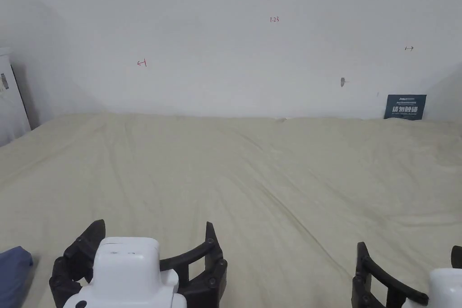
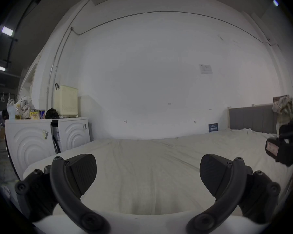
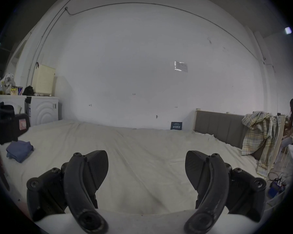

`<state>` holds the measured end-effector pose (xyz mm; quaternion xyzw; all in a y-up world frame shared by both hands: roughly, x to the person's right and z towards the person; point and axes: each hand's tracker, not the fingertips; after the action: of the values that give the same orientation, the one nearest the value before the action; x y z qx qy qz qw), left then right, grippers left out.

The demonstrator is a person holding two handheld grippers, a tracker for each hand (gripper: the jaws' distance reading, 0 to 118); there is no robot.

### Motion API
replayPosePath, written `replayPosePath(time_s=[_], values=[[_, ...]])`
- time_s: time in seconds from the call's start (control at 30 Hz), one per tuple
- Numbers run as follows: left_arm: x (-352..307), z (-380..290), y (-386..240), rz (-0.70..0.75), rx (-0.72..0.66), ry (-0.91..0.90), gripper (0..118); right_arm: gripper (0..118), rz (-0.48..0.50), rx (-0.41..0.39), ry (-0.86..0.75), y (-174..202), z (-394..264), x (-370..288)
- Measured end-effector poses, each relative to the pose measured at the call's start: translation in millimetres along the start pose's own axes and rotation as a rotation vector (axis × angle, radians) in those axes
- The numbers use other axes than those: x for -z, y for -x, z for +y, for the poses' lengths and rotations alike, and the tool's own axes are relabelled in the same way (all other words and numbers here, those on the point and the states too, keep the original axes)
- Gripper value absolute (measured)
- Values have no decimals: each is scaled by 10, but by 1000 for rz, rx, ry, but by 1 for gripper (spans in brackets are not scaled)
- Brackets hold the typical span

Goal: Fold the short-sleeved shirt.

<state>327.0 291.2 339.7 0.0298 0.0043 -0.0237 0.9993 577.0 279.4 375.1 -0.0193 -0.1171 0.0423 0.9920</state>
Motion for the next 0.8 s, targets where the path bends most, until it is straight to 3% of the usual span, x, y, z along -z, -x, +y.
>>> replayPosePath(time_s=[0.1, 0.33, 0.57, 0.8], values=[[2, 43, 27, -47, -89, 8, 118, 96, -2, -31, -3, 16, -12, 7], [134, 51, -192, 162, -1, 99, 118, 96, -25, -7, 8, -1, -4, 22], [141, 89, -190, 28, 0, 146, 118, 96, -32, -14, 27, 7, -15, 37], [75, 60, -250, 18, -30, 152, 118, 96, -40, -12, 48, 18, -28, 59]])
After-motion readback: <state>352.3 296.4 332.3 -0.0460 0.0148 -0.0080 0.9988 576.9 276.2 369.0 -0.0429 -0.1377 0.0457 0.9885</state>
